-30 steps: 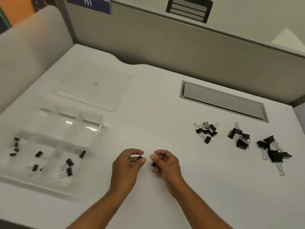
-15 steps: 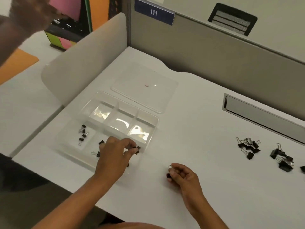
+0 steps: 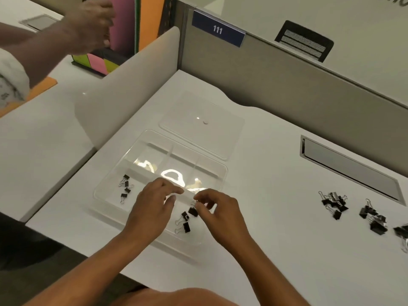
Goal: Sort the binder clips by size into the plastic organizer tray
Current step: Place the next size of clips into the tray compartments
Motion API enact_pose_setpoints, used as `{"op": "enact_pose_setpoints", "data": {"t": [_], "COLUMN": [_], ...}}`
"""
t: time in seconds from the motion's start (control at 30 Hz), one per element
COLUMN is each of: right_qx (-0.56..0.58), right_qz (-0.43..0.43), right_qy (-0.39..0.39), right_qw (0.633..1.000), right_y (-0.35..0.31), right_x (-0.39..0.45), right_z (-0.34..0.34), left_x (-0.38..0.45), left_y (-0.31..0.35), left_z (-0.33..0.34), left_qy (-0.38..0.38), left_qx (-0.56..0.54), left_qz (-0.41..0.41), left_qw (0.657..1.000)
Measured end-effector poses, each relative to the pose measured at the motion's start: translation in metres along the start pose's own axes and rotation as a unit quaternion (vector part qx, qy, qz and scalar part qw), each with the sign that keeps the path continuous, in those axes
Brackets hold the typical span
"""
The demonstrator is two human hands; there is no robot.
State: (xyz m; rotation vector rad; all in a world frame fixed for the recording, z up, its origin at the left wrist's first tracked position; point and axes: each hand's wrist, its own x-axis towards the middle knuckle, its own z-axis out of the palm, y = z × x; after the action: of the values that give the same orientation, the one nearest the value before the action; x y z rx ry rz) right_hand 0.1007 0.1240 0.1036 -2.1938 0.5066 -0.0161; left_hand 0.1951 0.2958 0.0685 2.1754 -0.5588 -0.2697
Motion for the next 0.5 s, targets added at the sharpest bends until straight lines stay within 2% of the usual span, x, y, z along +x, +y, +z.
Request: {"op": "enact_pose_setpoints", "data": {"t": [0.13, 0.27, 0.4, 0.5], "right_qx": [-0.031, 0.021, 0.056, 0.067], "right_qz": [0.010, 0.011, 0.066, 0.097], "right_qy": [0.017, 0.138, 0.176, 0.199], "right_qw": [0.999, 0.990, 0.981, 0.973], "right_y": [0.013, 0.024, 0.043, 0.061], "right_x": [0.013, -0.004, -0.032, -0.053], "right_z": [0.016, 0.004, -0.012, -0.019], "left_x": [-0.007, -0.016, -0.023, -0.023], "left_y": [-0.005, -0.004, 0.016, 0.040], "left_z": [0.003, 0.008, 0.018, 0.041], "left_qy": [0.008, 0.023, 0.028, 0.005], "left_qx": [-0.022, -0.029, -0.023, -0.024], "left_qz": [0.010, 0.014, 0.081, 0.151], "left_qw": [1.000, 0.999, 0.996, 0.988]}}
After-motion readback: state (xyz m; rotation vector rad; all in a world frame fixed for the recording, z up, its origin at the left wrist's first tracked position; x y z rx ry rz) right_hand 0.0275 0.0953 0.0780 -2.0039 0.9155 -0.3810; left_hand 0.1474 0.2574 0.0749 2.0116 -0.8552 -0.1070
